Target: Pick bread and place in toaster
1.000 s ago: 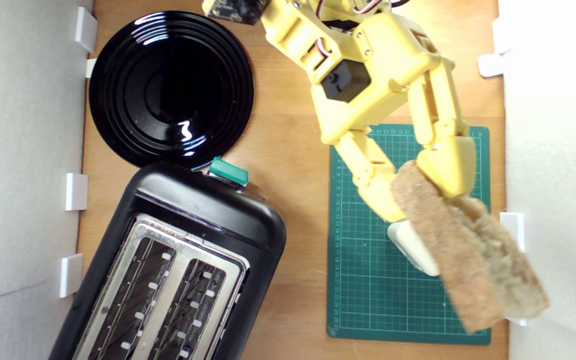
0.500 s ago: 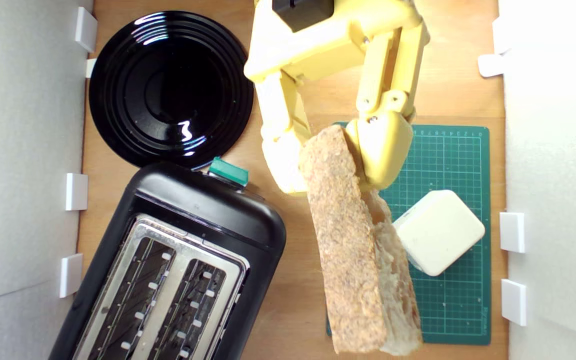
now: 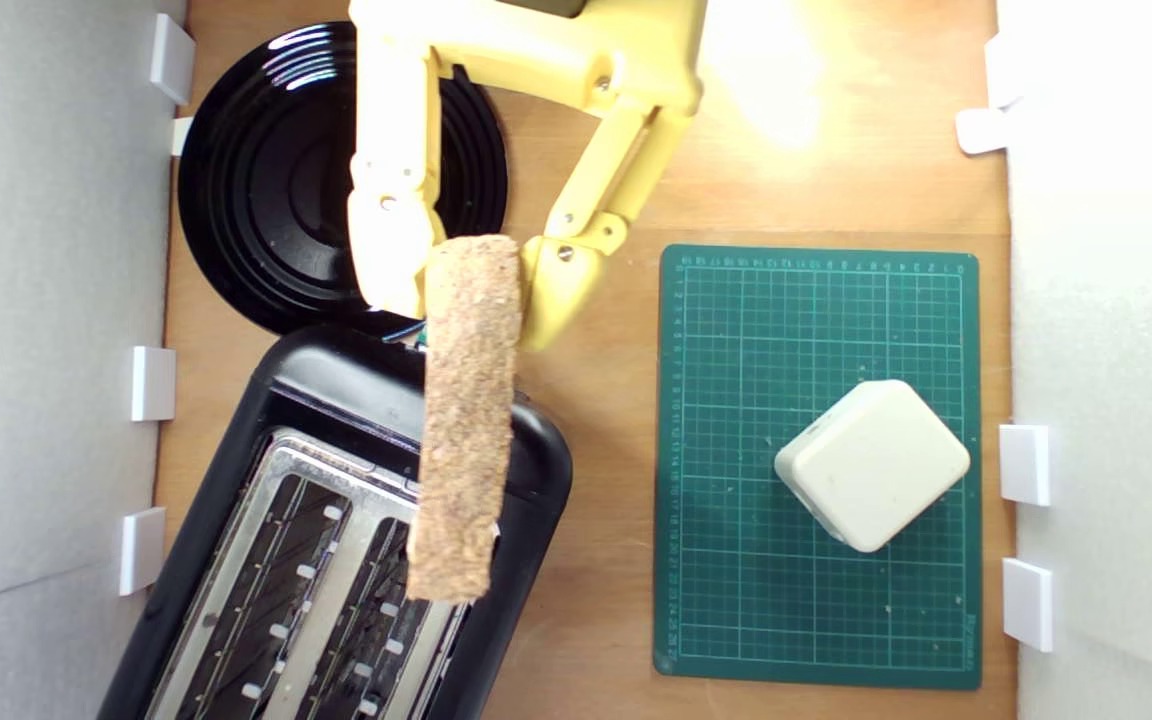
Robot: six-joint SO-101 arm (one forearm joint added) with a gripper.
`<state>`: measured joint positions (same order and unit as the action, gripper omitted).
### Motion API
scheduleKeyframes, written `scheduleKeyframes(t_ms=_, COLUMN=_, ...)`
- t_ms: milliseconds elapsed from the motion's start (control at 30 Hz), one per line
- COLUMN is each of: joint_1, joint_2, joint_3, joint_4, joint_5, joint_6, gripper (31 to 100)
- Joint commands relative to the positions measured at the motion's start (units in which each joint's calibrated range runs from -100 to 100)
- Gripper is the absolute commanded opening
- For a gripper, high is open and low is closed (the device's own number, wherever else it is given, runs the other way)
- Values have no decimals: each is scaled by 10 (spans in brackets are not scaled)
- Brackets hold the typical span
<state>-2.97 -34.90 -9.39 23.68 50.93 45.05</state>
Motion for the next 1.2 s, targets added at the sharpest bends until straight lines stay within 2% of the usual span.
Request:
scheduleKeyframes(t_ms=0, joint_1=3, joint_2=1, joint_3=-63, joint_4=5, joint_5=38, joint_6=42, gripper=587)
scheduleKeyframes(t_ms=133, joint_1=5, joint_2=24, joint_3=-121, joint_4=6, joint_5=86, joint_6=66, gripper=587)
scheduleKeyframes(t_ms=467, joint_1=58, joint_2=55, joint_3=-174, joint_4=1, joint_5=125, joint_6=88, gripper=587)
scheduleKeyframes(t_ms=700, joint_1=63, joint_2=57, joint_3=-174, joint_4=-2, joint_5=171, joint_6=59, gripper=587)
scheduleKeyframes(t_ms=1167, joint_1=64, joint_2=78, joint_3=-175, joint_4=-2, joint_5=169, joint_6=2, gripper=587)
